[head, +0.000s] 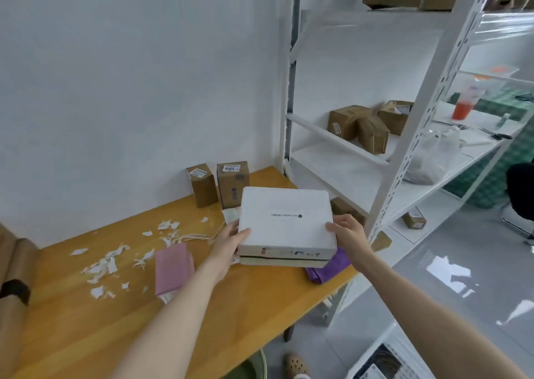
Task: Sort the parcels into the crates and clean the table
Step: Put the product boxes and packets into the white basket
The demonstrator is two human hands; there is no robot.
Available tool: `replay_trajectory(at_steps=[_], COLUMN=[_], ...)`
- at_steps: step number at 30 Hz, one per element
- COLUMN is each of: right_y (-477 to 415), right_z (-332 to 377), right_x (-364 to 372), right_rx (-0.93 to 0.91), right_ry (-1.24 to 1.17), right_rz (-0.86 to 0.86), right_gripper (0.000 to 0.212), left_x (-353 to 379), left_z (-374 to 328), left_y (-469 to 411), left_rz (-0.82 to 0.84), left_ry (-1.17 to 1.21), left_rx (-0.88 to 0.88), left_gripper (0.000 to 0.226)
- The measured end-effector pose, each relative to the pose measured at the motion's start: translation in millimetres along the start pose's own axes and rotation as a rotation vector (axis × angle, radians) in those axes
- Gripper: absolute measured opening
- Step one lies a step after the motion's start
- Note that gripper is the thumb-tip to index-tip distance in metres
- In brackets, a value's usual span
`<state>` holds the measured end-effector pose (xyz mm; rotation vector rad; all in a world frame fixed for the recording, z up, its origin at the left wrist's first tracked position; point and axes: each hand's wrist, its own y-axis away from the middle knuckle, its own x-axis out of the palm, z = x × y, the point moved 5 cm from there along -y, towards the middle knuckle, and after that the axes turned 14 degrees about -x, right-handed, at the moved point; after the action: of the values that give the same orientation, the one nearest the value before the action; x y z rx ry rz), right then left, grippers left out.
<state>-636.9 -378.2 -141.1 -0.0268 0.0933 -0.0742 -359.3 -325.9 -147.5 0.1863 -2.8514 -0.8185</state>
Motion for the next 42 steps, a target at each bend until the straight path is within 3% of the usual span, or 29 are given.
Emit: replay_trajectory(at_steps=[5,14,27,31,33,35,42], right_y=[56,141,275,289,298,305,330], right_z=[-14,-39,-80,-92,-101,-110,-167], right_x=[-27,-118,-383,-438,-472,-495,-521], right_rx=[0.022,0.086,0.181,0.218,0.246,0.267,0.411], right_ry=[0.020,-0.001,-0.021,-0.021,-0.011,-0.011,0.005], right_rz=[-0.102,-0.301,-0.648,-0.675,-0.693,-0.713,-0.739], right_gripper=[0.013,0.006,0.022,0.032,0.034,0.031,0.016], left_x=[11,95,383,435,471,495,527], left_z=[15,78,188,210,228,241,302], left_y=[24,42,93,100,104,107,91], left_rz=[0.008,0.138,0.501,0.509,0.553,0.556,0.609], left_ry=[-0.048,-0.143,-0.417,-0.442,-0.481,-0.519,-0.849], left_rx=[0.047,-0.083,-0.210,-0.238,-0.246,-0.249,-0.367], left_gripper=[0.030,0.038,0.047,0.060,0.052,0.039,0.045])
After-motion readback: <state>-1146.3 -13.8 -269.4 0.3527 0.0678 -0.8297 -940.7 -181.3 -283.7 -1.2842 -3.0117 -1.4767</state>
